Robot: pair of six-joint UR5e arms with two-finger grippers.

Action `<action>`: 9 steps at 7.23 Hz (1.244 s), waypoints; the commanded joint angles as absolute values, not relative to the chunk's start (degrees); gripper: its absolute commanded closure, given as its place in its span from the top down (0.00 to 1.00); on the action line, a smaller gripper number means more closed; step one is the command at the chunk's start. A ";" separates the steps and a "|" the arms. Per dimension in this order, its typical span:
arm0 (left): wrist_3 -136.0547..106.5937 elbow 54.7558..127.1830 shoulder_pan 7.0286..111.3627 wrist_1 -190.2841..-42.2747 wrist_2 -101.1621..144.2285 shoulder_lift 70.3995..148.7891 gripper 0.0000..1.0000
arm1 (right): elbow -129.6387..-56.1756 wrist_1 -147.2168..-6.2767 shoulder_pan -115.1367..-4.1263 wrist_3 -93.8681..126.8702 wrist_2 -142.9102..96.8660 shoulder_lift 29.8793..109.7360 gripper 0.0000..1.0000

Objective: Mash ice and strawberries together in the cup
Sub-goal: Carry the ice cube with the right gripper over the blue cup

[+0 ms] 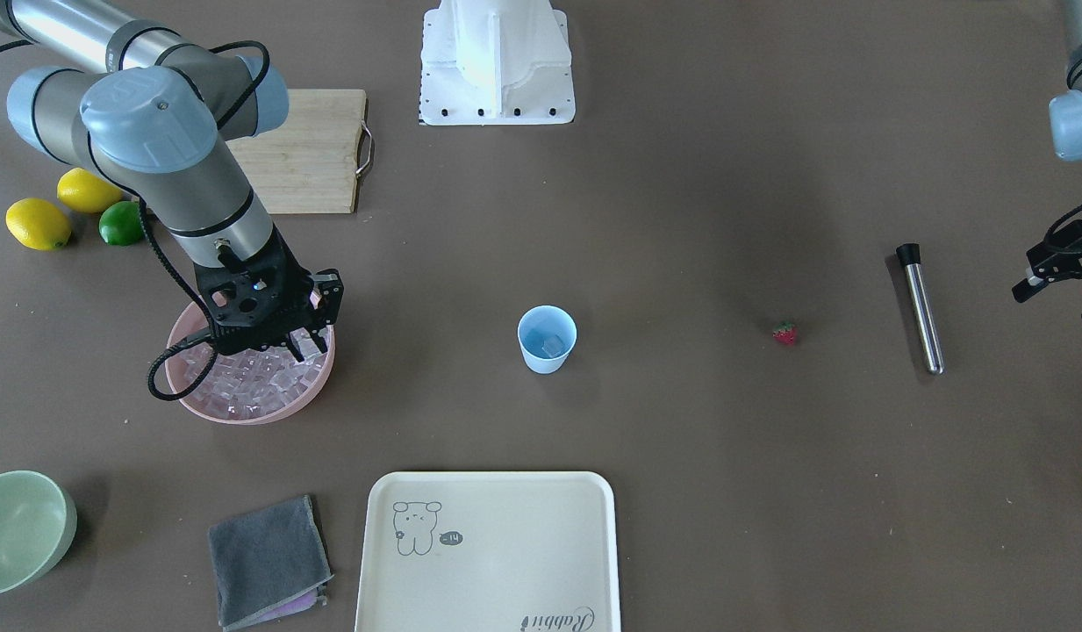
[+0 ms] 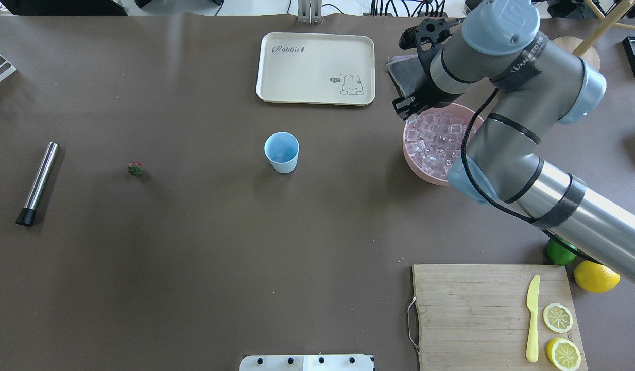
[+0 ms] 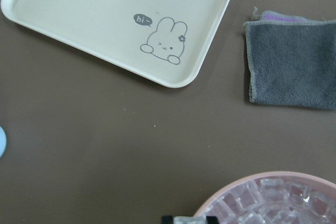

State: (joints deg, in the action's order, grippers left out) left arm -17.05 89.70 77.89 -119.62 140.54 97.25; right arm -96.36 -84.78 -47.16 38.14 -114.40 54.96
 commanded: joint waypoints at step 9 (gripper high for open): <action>-16.96 88.95 77.08 -119.53 140.45 98.17 0.97 | -75.34 -77.00 -31.30 59.24 -92.49 31.91 0.00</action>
State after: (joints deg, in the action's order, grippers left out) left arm -17.01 89.01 77.17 -119.60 140.45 98.17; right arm -77.40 -77.73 -32.65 58.83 -95.42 32.63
